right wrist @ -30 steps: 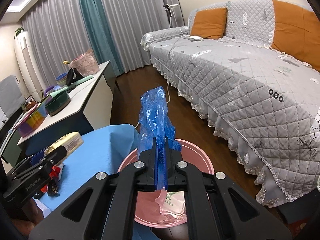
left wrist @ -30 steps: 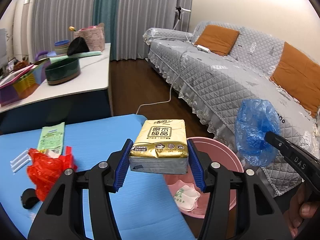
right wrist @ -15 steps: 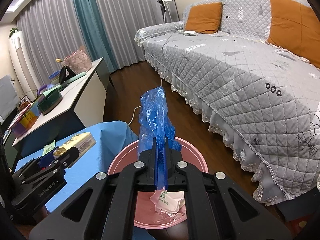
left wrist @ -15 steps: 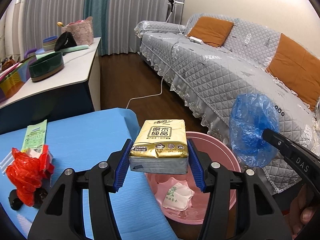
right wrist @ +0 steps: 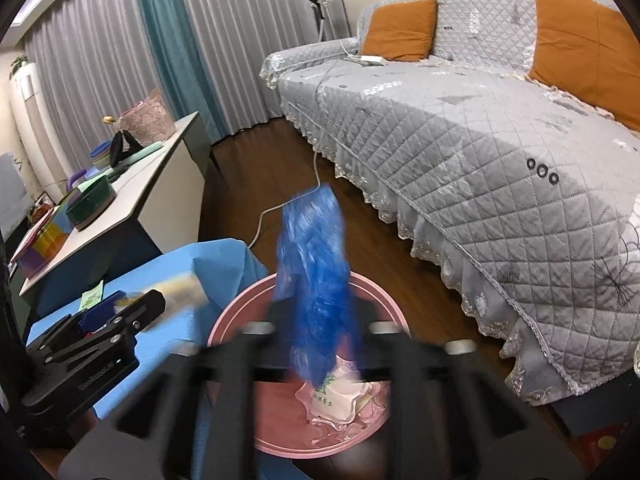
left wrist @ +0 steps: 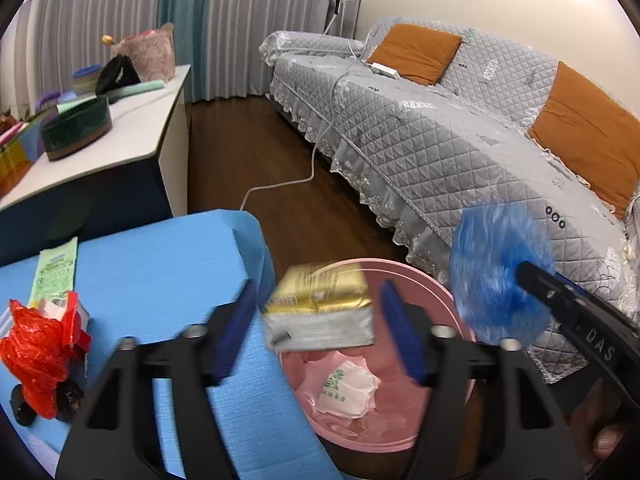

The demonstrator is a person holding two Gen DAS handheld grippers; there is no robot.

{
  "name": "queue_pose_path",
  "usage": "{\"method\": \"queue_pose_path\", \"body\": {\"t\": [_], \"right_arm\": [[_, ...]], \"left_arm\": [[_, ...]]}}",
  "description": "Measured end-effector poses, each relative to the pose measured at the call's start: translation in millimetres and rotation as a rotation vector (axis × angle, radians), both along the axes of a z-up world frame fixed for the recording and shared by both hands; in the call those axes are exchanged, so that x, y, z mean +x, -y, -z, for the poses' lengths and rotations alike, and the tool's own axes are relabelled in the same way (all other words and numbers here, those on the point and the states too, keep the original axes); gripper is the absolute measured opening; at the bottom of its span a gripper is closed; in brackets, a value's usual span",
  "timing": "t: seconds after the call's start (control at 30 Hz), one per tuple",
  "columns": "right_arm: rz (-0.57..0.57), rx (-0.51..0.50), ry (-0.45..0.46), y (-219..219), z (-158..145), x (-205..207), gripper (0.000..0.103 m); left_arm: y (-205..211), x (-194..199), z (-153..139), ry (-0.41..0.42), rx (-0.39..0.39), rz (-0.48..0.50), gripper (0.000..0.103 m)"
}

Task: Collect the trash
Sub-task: 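Carry both items over the pink bin and open both tools to drop them, then move both tools back to the table toward the red plastic bag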

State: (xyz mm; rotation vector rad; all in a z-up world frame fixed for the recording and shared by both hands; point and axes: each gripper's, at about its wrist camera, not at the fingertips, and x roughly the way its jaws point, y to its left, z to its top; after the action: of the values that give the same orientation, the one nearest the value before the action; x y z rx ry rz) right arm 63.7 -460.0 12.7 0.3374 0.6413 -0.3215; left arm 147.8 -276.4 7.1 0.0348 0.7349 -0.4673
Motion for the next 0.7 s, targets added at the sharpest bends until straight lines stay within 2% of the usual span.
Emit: {"method": "queue_pose_path", "body": {"t": [0.03,0.4,0.7], "right_arm": [[0.011,0.002,0.0,1.3,-0.1,-0.8,0.056],[-0.005,0.008,0.052,-11.9,-12.8,-2.0,0.056],[-0.086,-0.019,0.101,-53.0,-26.0,-0.3,0.056]], "left_arm": [[-2.4,-0.1,-1.0,0.003,-0.001,-0.006,0.068],[-36.1,-13.1,-13.6,0.018,-0.013,-0.048,0.068],[-84.1,-30.6,-36.1,0.055,-0.041,-0.106,0.062]]}}
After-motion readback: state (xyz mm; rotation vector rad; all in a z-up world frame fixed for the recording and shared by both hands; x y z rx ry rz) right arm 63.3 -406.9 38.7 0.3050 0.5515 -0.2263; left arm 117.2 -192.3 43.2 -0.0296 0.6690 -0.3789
